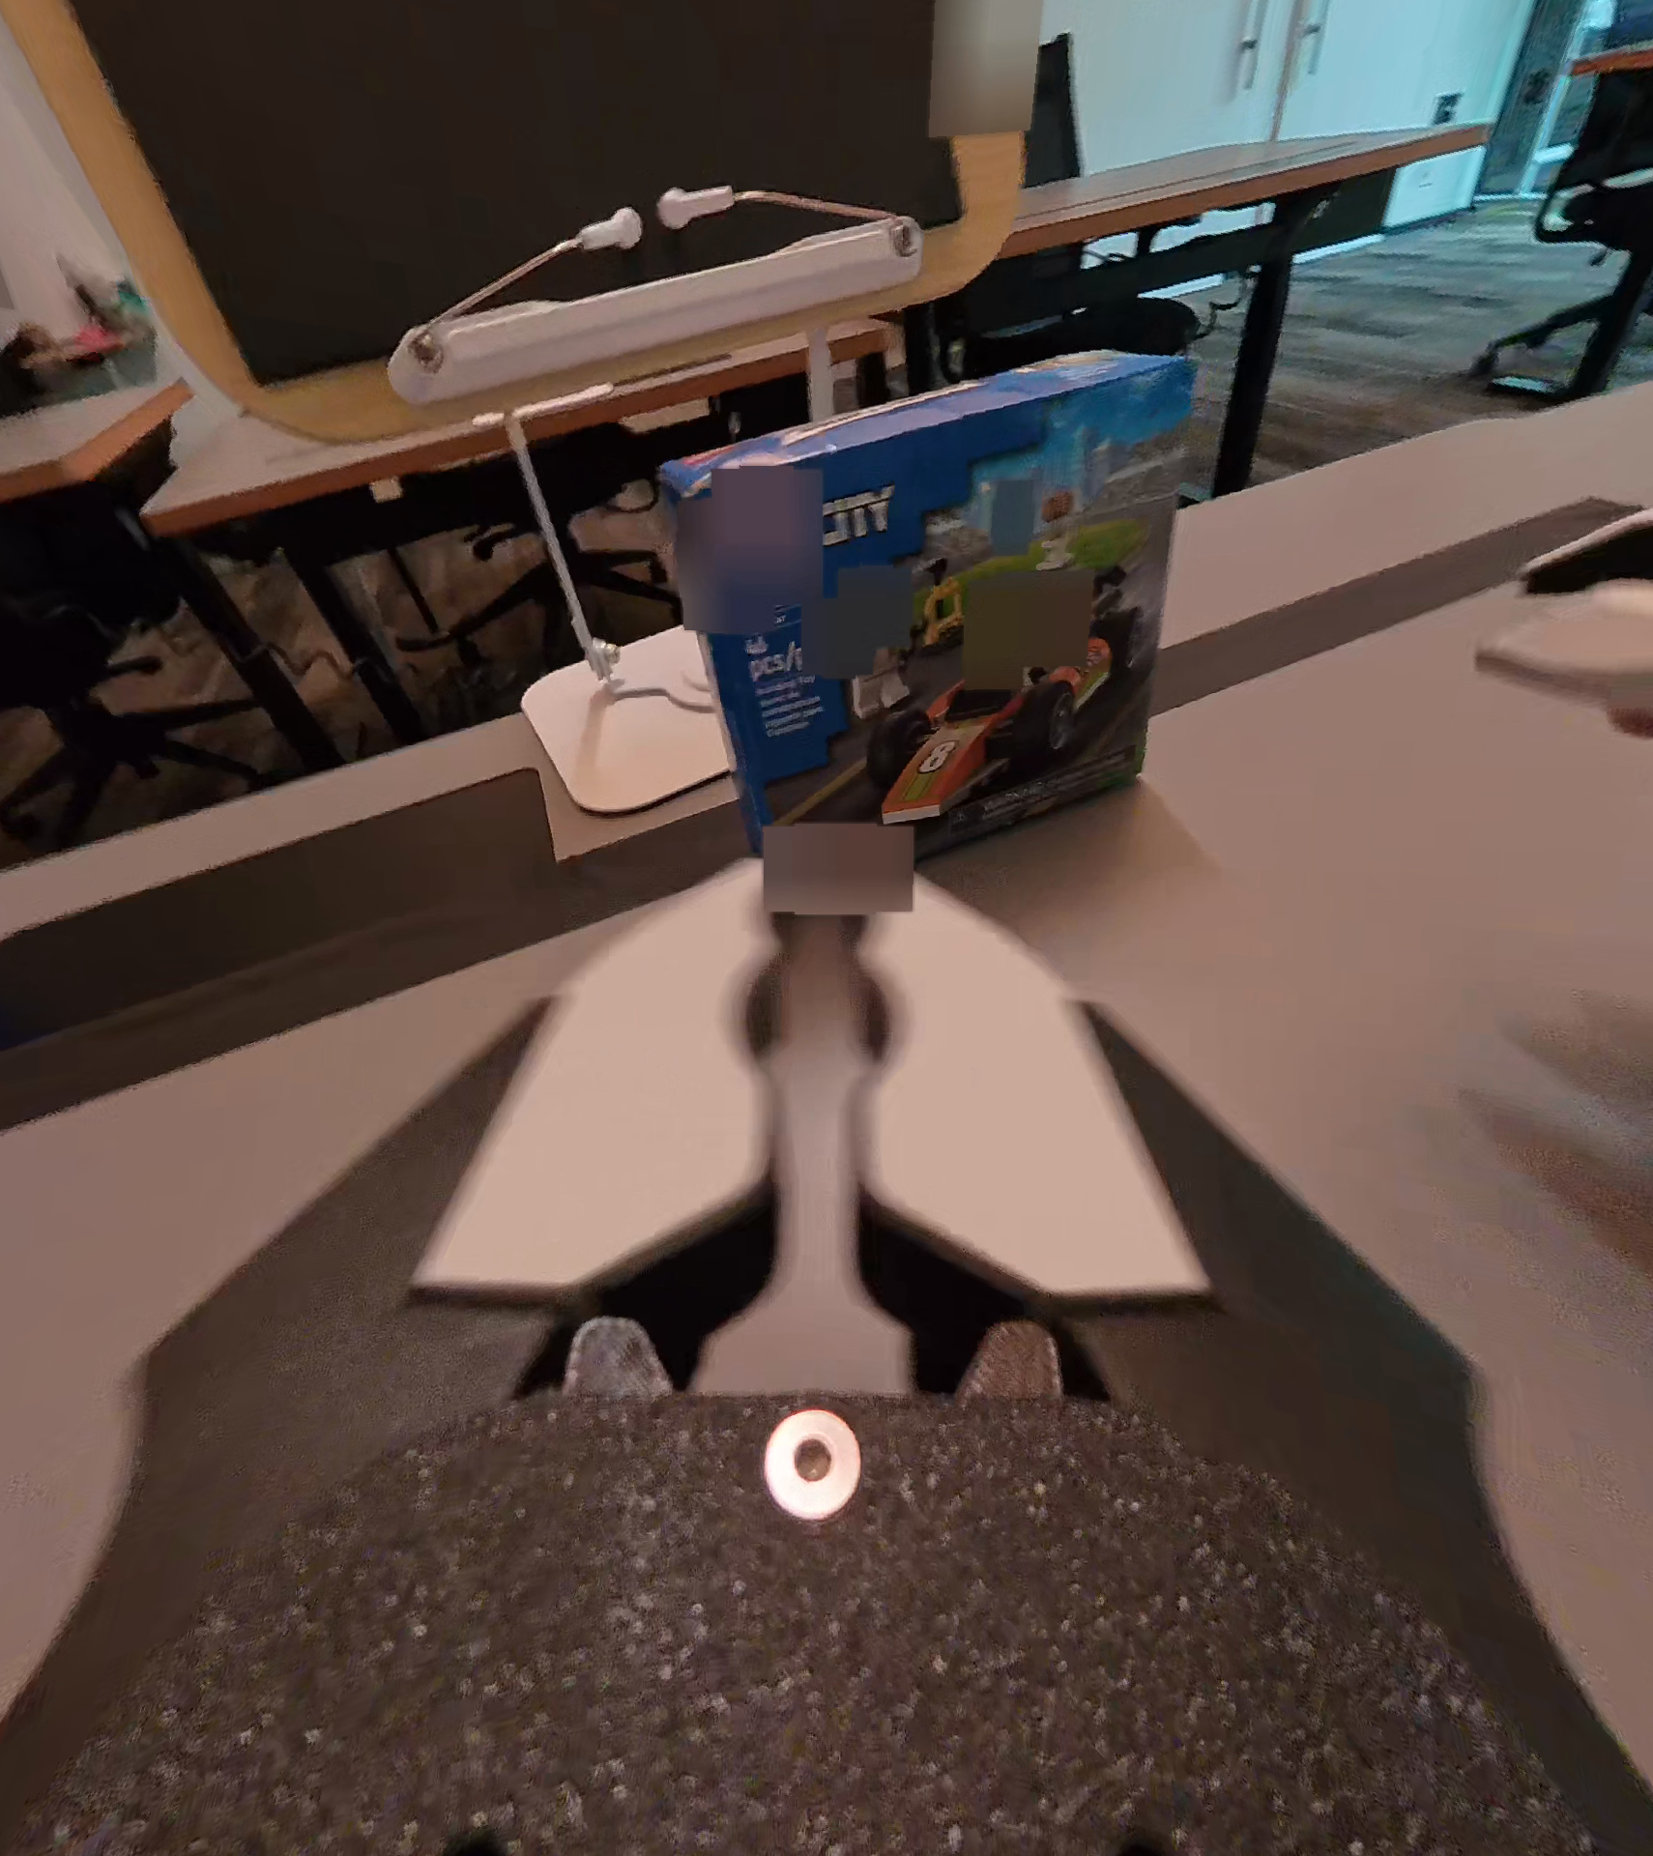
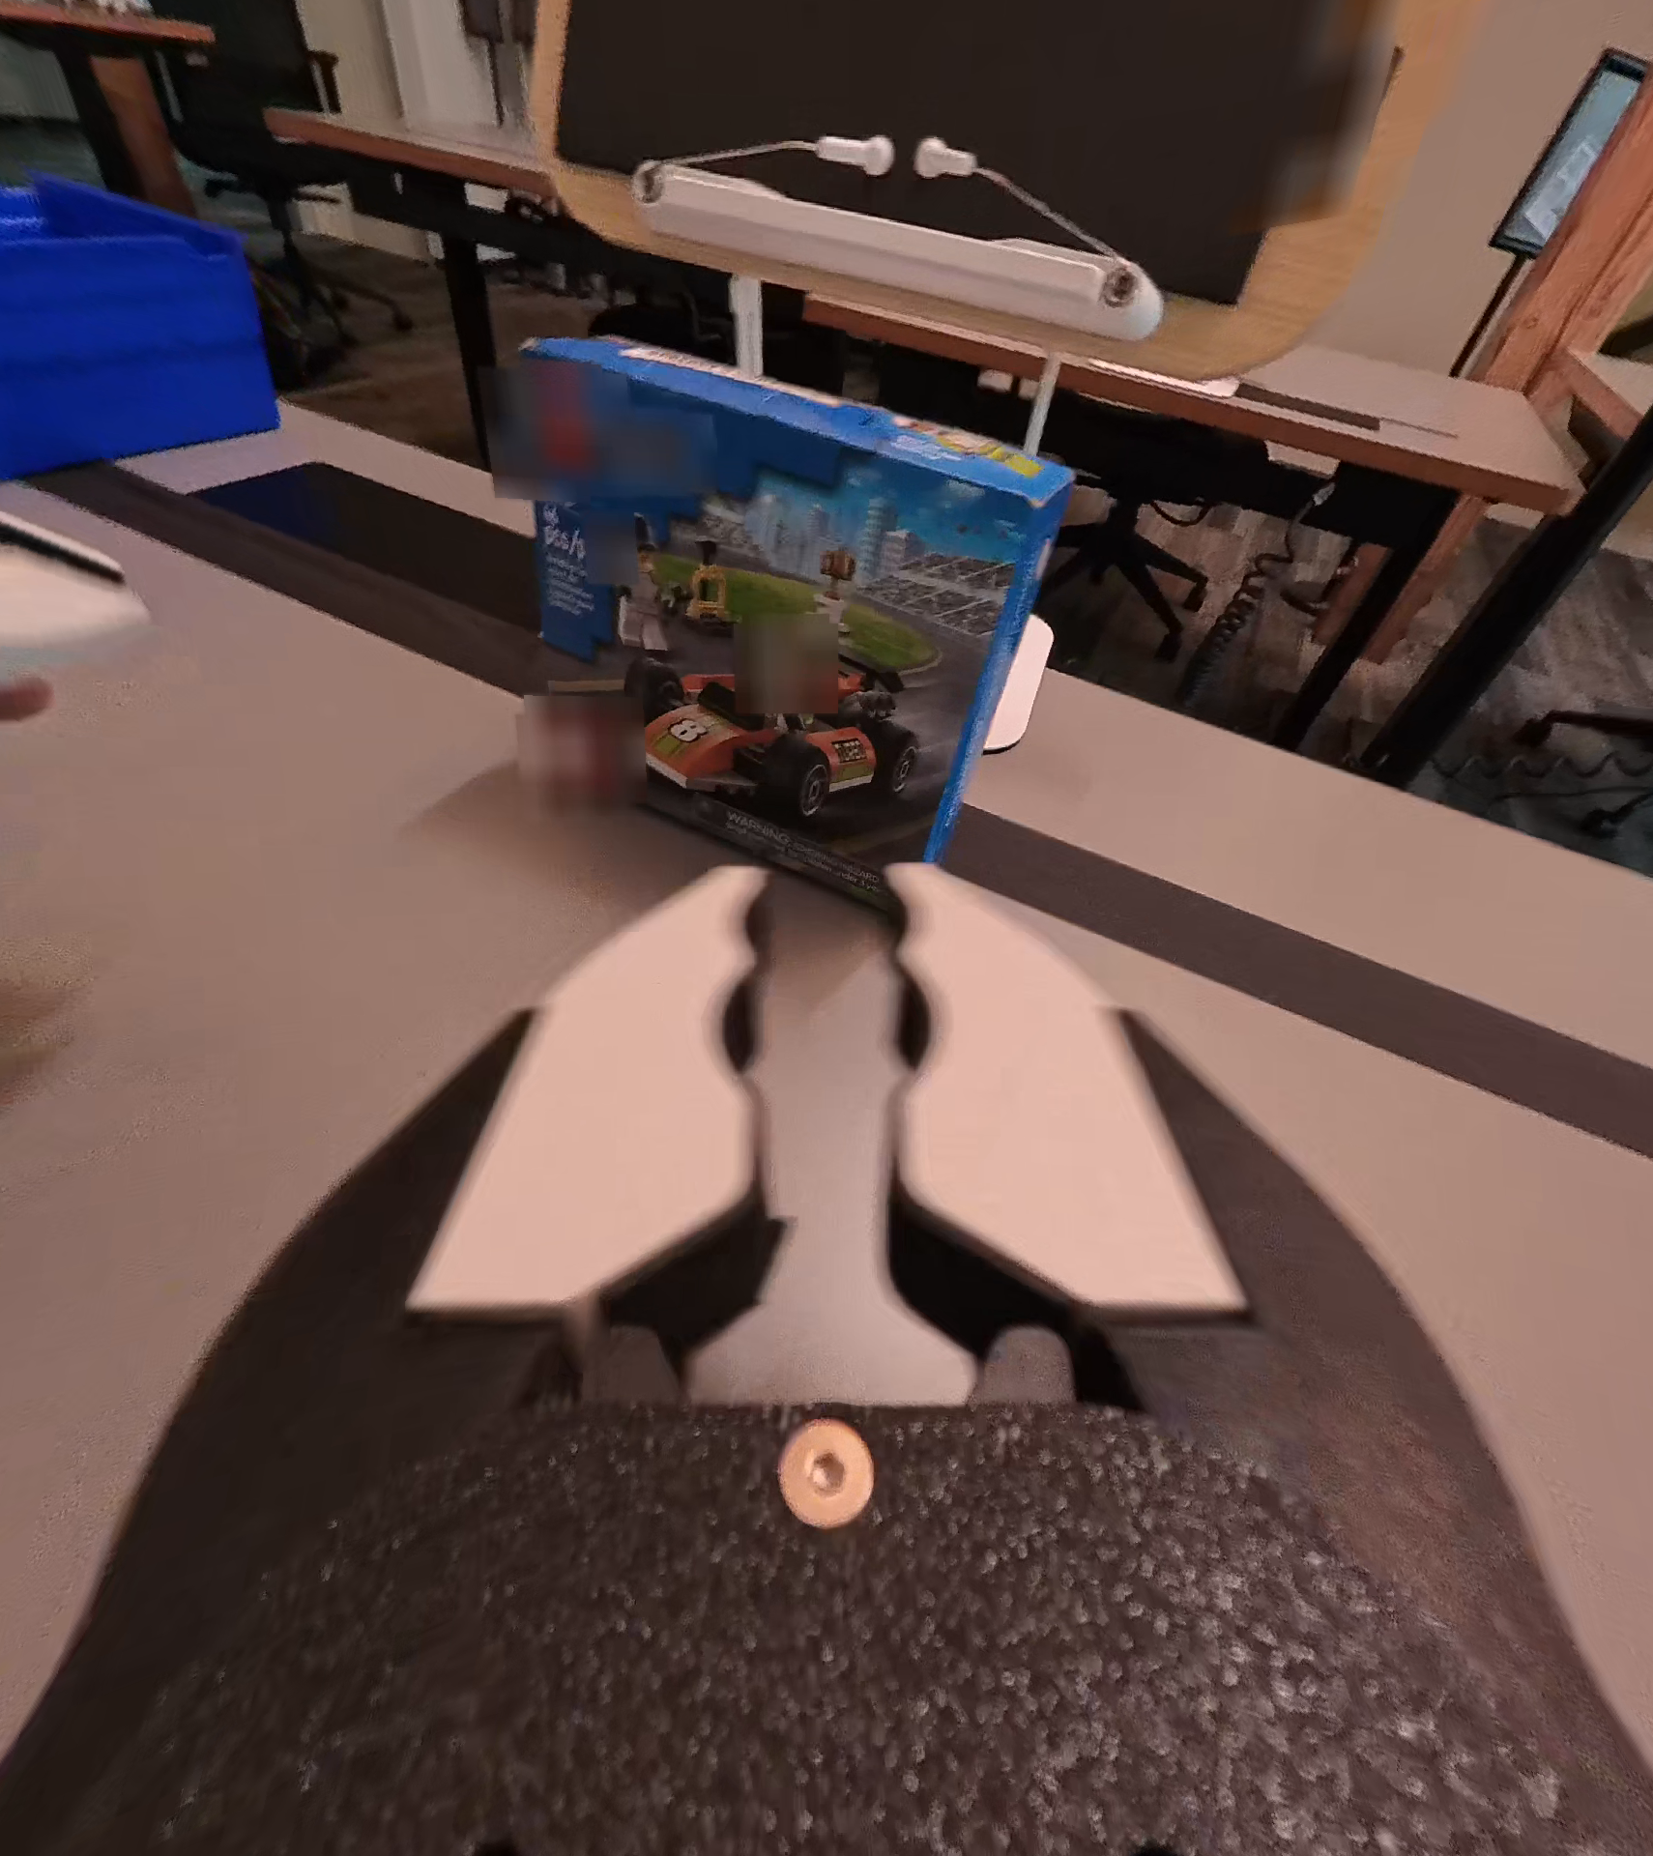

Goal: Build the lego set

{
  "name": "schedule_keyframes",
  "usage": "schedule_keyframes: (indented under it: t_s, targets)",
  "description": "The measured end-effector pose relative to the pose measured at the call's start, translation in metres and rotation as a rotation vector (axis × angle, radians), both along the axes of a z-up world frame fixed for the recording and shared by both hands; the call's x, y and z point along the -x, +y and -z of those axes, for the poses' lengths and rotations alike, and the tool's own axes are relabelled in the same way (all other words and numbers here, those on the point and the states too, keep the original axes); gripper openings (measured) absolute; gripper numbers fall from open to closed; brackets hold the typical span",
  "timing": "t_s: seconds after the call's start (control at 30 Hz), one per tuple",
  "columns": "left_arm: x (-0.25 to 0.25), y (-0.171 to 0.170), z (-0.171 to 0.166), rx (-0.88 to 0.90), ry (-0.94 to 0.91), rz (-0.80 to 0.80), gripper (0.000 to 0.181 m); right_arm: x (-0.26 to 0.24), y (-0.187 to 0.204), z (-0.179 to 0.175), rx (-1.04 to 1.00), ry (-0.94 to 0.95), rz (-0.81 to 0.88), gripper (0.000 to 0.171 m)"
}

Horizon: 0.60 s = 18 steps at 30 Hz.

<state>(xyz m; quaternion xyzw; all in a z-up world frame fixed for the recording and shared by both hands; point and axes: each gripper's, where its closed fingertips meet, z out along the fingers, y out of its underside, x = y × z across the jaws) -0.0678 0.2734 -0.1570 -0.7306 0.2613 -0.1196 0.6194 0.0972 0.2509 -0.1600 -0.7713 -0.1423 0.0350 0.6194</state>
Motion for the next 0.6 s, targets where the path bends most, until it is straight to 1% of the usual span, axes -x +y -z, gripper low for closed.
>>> schedule_keyframes:
  t_s: [0.03, 0.13, 0.6]
  targets:
    - [-0.004, -0.005, -0.003, -0.033, 0.010, 0.038, 0.000, 0.002, -0.002, -0.002, -0.020, -0.025, -0.011, 0.000]
    - [-0.010, -0.009, -0.004, -0.021, 0.008, 0.065, 0.000, 0.002, -0.002, -0.005, -0.043, -0.054, 0.006, 0.000]
    - [-0.005, -0.001, 0.017, 0.017, 0.023, 0.008, 0.000, 0.004, -0.003, 0.003, -0.030, -0.052, 0.020, 0.000]
